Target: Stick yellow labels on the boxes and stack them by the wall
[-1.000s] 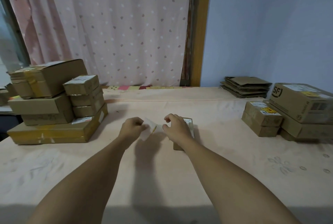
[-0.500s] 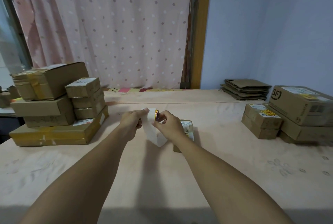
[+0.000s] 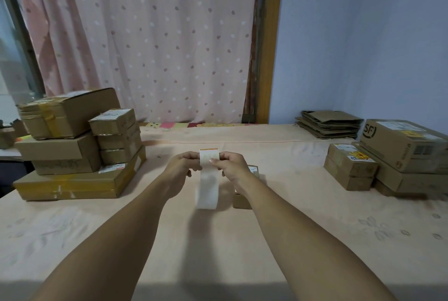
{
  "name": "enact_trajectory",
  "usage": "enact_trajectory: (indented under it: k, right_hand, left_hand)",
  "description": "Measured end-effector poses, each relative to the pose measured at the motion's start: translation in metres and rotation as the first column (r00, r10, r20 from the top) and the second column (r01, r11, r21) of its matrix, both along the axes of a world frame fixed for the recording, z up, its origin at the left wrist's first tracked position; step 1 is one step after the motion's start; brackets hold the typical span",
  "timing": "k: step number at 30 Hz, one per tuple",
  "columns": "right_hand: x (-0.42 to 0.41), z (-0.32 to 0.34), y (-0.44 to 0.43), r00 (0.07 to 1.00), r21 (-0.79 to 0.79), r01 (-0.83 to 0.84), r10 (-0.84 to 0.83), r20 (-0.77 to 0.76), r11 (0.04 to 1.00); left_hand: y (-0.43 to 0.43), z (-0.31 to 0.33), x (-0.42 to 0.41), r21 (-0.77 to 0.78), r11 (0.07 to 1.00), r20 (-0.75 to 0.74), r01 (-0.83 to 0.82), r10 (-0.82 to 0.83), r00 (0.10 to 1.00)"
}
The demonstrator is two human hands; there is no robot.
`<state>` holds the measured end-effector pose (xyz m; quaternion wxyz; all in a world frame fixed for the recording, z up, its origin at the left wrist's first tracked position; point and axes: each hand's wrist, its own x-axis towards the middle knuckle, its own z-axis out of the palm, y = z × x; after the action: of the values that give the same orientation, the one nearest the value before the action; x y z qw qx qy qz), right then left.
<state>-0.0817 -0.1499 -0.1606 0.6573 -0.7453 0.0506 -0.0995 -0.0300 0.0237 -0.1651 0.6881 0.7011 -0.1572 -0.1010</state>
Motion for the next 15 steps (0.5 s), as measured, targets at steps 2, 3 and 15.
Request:
enact_trajectory:
  k: [2, 3, 15]
  right_hand:
    - [-0.001, -0.003, -0.003, 1.000, -0.003, 0.002, -0.002, 0.002, 1.000]
    - [-0.002, -0.004, -0.004, 1.000, -0.005, 0.002, -0.002, 0.004, 1.000]
    - [0.000, 0.000, 0.000, 1.000, -0.026, 0.006, -0.006, 0.008, 1.000]
  left_hand:
    - [0.003, 0.001, 0.002, 0.034, 0.999, -0.016, 0.032, -0.031, 0.999]
    - [0.003, 0.001, 0.002, 0.037, 0.999, -0.016, 0.030, -0.029, 0.999]
    - [0.004, -0.006, -0.008, 0.033, 0.999, 0.069, -0.035, 0.032, 0.997]
